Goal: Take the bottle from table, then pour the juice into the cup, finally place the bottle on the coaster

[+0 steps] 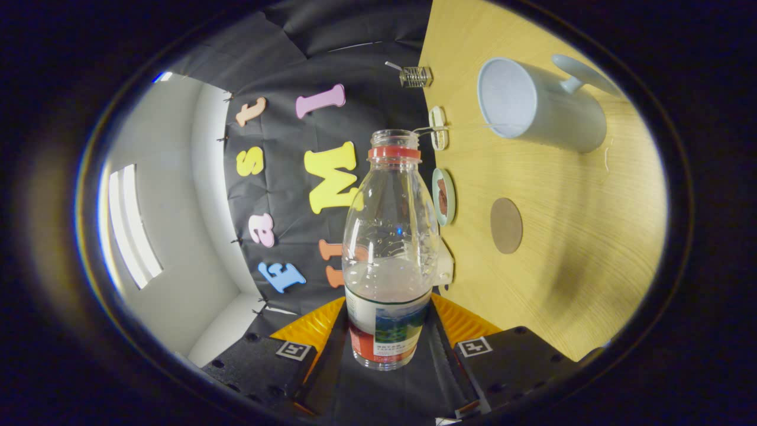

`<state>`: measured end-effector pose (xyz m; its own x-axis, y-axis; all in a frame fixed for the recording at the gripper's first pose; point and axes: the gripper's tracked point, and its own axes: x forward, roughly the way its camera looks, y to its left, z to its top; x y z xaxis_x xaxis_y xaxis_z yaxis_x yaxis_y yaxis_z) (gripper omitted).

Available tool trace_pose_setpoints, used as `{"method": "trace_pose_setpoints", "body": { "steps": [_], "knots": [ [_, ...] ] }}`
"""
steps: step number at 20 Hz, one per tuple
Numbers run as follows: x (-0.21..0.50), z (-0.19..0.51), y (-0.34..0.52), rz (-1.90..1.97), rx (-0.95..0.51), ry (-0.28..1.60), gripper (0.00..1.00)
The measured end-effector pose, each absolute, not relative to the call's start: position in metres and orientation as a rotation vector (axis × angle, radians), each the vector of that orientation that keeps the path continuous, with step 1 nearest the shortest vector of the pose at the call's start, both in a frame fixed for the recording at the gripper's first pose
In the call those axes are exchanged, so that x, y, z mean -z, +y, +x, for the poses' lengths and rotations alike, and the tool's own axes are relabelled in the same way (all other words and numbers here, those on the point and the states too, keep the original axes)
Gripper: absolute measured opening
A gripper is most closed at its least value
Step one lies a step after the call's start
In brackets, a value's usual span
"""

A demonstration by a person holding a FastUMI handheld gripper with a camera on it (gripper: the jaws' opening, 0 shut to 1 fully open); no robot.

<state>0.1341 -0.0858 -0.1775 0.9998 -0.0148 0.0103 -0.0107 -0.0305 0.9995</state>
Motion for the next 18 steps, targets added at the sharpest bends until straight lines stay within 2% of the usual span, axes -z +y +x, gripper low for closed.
{"method": "trace_pose_setpoints", "body": {
  "steps": [18],
  "knots": [
    [0.166, 0.133, -0.09, 1.654, 0.003, -0.034, 0.75]
  ]
}}
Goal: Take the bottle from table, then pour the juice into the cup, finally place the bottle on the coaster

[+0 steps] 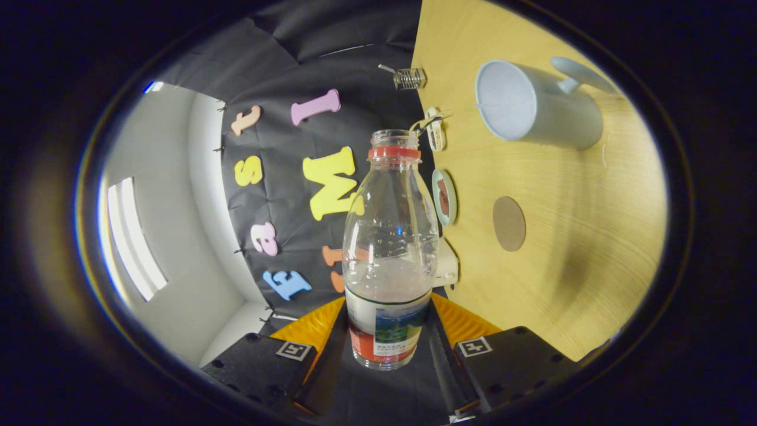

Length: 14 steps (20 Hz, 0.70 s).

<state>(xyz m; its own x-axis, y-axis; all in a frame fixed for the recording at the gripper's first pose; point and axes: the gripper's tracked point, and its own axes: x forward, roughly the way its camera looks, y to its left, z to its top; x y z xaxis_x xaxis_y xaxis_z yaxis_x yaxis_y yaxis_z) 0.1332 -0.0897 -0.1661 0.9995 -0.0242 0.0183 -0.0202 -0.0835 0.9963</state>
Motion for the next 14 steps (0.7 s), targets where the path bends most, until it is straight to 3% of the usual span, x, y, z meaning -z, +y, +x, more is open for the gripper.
{"method": "trace_pose_setpoints", "body": {
  "steps": [14],
  "knots": [
    [0.154, 0.142, -0.087, 1.706, -0.017, -0.031, 0.75]
  ]
}}
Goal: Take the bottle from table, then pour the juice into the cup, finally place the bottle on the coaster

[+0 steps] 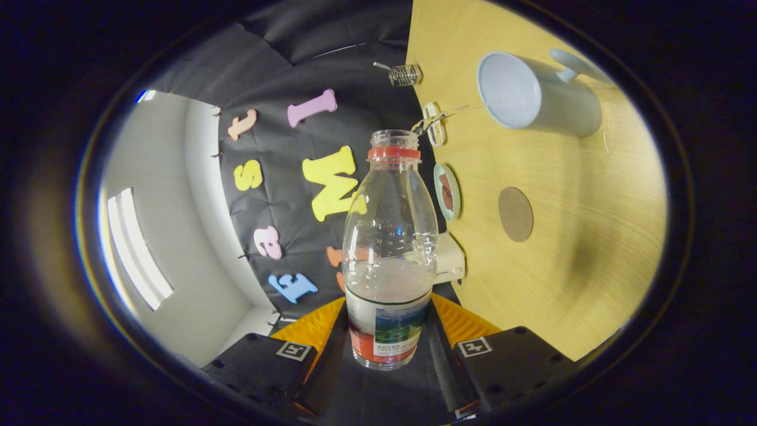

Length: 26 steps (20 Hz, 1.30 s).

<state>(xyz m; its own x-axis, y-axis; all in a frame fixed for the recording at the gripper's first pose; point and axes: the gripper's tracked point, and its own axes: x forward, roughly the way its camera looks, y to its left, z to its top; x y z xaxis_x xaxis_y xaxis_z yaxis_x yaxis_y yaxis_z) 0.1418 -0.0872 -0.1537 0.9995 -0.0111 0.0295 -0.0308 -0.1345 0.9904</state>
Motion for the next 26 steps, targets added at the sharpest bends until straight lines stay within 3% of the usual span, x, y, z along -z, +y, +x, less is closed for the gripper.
{"method": "trace_pose_setpoints", "body": {
  "steps": [26],
  "knots": [
    [0.133, 0.15, -0.093, 1.791, -0.024, -0.063, 0.75]
  ]
}}
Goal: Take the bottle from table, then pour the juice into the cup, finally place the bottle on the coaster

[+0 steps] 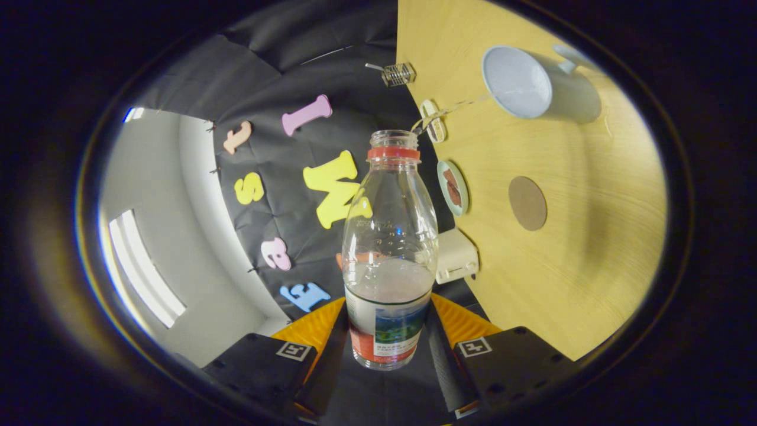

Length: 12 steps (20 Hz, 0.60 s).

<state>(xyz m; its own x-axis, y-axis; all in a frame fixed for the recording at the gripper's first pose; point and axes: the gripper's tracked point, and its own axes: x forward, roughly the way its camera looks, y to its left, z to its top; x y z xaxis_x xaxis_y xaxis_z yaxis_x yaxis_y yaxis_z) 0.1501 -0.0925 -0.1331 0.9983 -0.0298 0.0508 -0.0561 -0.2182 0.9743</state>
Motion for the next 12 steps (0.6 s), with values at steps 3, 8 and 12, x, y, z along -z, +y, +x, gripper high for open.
{"method": "trace_pose_setpoints", "body": {
  "steps": [3, 8, 12],
  "knots": [
    [0.129, 0.151, -0.094, 1.813, -0.022, -0.065, 0.75],
    [0.12, 0.154, -0.092, 1.844, -0.045, -0.073, 0.75],
    [0.11, 0.149, -0.095, 1.864, -0.05, -0.086, 0.75]
  ]
}}
